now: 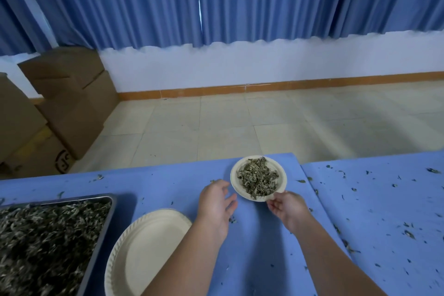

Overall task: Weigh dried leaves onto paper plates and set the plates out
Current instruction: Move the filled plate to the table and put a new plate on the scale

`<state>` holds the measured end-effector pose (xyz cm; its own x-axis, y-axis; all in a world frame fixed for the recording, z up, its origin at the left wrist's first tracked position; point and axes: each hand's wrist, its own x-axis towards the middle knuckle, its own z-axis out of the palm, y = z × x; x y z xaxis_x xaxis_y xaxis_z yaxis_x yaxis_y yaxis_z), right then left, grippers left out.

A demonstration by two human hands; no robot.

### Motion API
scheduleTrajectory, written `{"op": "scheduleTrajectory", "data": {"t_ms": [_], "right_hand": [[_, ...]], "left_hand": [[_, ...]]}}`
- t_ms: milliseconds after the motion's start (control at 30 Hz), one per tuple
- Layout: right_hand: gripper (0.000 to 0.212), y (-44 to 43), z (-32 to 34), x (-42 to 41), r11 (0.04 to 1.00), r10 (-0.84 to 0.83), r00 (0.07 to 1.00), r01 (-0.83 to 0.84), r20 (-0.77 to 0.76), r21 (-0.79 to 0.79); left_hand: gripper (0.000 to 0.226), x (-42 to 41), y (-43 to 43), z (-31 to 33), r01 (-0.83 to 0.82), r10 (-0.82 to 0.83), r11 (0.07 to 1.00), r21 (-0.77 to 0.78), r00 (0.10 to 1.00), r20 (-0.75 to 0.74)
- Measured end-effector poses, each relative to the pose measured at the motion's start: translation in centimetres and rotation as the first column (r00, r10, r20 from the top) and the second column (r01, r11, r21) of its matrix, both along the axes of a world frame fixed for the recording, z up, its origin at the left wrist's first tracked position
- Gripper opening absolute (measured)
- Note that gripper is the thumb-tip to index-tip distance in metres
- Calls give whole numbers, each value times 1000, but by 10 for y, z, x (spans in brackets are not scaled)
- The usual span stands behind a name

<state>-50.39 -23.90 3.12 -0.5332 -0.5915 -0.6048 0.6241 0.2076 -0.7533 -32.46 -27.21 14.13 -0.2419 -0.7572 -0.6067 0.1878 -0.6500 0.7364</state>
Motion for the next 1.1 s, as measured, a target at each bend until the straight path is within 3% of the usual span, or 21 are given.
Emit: {"op": "scheduleTrajectory", "data": {"t_ms": [233, 333, 433, 667, 833, 967, 1100], "right_hand": [[17, -8, -7, -1, 995, -94, 995, 95, 24, -12], [18, -5, 0, 3, 997, -62, 997, 64, 45, -40], [5, 14, 1, 12, 999, -47, 997, 45, 61, 24], [7, 73, 19, 56, 997, 4, 999, -8, 47, 82], [11, 88, 21, 106, 998, 59, 998, -58, 17, -31], [13, 90, 2, 145, 993, 26, 995, -37, -94, -113], [7, 90, -7, 176, 966, 88, 976, -132, -199, -224]], "left_hand": [[9, 6, 5, 1, 21, -24, 999, -25, 995, -101], [15, 16, 11, 7, 44, -49, 998, -47, 992, -116], [17, 36, 20, 10, 64, -70, 996, -69, 993, -93], [13, 92, 50, 26, 135, -146, 985, -110, 984, -98], [10, 136, 66, 16, 85, -102, 984, -160, 989, -105], [15, 166, 85, -9, 16, -48, 978, -206, 988, -150], [18, 187, 101, -35, -58, 2, 971, -233, 972, -235]]}}
